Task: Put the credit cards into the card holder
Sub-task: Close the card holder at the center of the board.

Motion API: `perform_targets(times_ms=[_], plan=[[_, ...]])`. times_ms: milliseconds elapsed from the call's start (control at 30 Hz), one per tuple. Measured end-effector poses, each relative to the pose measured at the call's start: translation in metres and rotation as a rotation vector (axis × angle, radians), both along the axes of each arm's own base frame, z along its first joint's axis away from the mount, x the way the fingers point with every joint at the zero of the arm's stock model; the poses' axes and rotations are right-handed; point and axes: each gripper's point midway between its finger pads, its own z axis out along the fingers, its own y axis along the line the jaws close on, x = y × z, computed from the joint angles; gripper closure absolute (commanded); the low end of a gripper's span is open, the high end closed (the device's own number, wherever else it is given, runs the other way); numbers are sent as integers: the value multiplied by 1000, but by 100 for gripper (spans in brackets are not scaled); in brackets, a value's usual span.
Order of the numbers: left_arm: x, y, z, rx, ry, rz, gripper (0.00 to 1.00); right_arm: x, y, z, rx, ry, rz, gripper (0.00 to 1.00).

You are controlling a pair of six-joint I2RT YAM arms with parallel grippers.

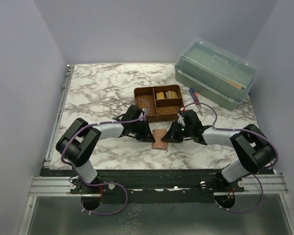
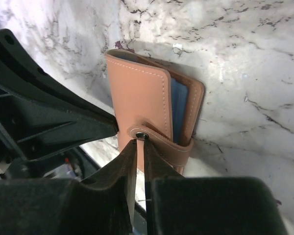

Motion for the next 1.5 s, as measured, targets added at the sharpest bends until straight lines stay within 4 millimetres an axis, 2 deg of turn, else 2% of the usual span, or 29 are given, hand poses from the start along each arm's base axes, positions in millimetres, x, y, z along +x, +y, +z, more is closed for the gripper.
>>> perform_targets(times_ms=[67,233,467,533,633,700,833,933,1067,1233,1333,1500], plan=[[0,0,0,-1,-1,-1,89,5,-5,-1,49,38,-22,88],[0,0,0,0,-1,-2,90,-1,4,-4,168,177,15,89],[0,0,0,1,-1,-2,90,-2,13,-7,180,279,42,85],[0,0,0,1,-1,-2,90,-2,13,-7,171,293,42,80],[0,0,1,-1,-6,-2,89,0,11,-3,137,264,55,63],[-1,0,2,-3,-10,-6,89,0,10,4,95,207,74,55],[-2,-1,4,-5,-13,-9,88,-2,8,21,-18,82,107,47],[-2,-1,4,-5,-13,-9,87,-5,15,33,-91,16,134,47],[-2,-1,5,-6,-15,-9,84,-6,19,38,-195,-34,134,52],[-2,-1,7,-9,-18,-9,80,5,4,34,-327,-67,61,52],[-2,-1,9,-11,-22,-10,74,8,-6,32,-386,-80,28,53],[1,-3,12,-12,-25,-12,66,12,-10,42,-453,-106,9,53]])
